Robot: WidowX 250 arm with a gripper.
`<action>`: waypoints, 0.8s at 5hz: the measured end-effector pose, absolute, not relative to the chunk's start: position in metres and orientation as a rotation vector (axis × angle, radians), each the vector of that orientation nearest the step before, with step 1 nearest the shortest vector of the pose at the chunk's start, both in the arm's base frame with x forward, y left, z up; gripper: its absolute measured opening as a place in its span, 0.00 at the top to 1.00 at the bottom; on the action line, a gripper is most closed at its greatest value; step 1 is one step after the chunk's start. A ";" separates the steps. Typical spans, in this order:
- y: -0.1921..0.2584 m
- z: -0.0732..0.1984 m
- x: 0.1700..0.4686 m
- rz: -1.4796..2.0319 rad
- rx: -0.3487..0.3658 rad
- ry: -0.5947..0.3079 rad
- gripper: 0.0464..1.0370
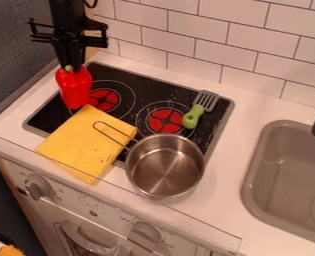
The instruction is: Put the red object to the bottom left of the stove
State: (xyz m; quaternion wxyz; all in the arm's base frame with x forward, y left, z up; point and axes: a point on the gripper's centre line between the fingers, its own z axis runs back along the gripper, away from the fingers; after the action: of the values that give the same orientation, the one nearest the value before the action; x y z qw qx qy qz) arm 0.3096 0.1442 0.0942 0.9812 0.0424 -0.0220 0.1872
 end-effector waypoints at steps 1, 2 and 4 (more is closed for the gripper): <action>0.162 0.092 0.301 0.431 0.089 -0.035 0.96; 0.170 0.080 0.295 0.449 0.078 0.005 0.96; 0.177 0.077 0.293 0.460 0.075 0.020 0.96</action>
State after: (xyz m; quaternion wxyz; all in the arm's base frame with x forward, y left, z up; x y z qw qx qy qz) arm 0.2929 0.1769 0.0766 0.9729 0.0371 0.0099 0.2280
